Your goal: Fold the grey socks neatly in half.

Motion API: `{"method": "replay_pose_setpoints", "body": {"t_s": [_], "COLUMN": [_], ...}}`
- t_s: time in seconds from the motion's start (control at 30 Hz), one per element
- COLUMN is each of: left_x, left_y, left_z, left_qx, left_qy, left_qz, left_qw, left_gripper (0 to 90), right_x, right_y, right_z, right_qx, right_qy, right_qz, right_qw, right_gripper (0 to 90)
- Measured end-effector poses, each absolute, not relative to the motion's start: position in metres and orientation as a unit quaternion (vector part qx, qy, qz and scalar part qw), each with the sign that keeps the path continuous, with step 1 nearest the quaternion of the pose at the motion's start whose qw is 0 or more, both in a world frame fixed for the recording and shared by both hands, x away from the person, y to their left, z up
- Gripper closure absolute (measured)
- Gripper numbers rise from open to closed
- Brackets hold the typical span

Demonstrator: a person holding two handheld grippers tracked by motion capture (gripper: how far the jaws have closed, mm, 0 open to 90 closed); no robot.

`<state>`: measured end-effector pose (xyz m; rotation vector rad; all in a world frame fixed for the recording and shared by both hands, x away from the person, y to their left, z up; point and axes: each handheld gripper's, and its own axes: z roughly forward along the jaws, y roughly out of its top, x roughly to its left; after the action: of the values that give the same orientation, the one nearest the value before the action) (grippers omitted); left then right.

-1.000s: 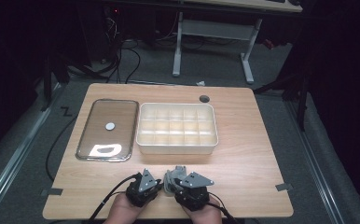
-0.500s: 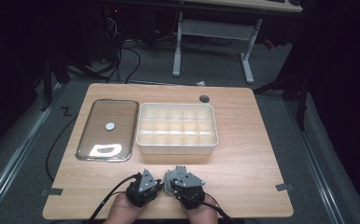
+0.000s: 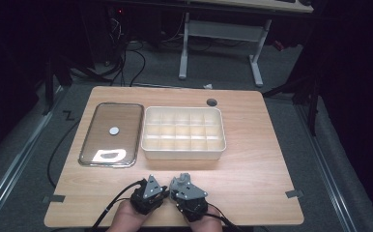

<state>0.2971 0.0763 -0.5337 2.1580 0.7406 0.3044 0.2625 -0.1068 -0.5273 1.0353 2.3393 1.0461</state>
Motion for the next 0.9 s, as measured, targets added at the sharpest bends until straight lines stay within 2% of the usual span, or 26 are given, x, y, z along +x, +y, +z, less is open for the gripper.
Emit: {"method": "replay_pose_setpoints", "body": {"t_s": [0.13, 0.2, 0.33, 0.47, 0.63, 0.77, 0.9], "left_x": [0.298, 0.296, 0.285, 0.283, 0.3, 0.303, 0.302], "left_y": [0.085, 0.091, 0.092, 0.085, 0.088, 0.089, 0.089], "left_z": [-0.527, -0.517, -0.502, -0.508, -0.527, -0.531, -0.532], "left_qx": [0.838, 0.822, 0.812, 0.824, 0.838, 0.841, 0.841], "left_qy": [0.307, 0.31, 0.281, 0.265, 0.298, 0.294, 0.29], "left_qz": [0.141, 0.147, 0.141, 0.124, 0.115, 0.119, 0.125], "left_qw": [0.428, 0.454, 0.492, 0.485, 0.443, 0.438, 0.44], "left_gripper": [79.9, 84.0, 86.4, 87.2, 89.1, 90.0, 90.0], "right_x": [0.261, 0.261, 0.26, 0.259, 0.258, 0.259, 0.255], "right_y": [-0.106, -0.104, -0.099, -0.09, -0.088, -0.089, -0.102], "right_z": [-0.528, -0.528, -0.528, -0.529, -0.529, -0.528, -0.507], "right_qx": [0.366, 0.36, 0.353, 0.343, 0.34, 0.337, 0.341], "right_qy": [0.832, 0.835, 0.838, 0.84, 0.84, 0.842, 0.818], "right_qz": [0.375, 0.38, 0.382, 0.387, 0.39, 0.392, 0.428], "right_qw": [0.181, 0.171, 0.164, 0.164, 0.162, 0.154, 0.179], "right_gripper": [86.8, 86.8, 86.8, 86.7, 86.3, 81.8, 80.5]}}
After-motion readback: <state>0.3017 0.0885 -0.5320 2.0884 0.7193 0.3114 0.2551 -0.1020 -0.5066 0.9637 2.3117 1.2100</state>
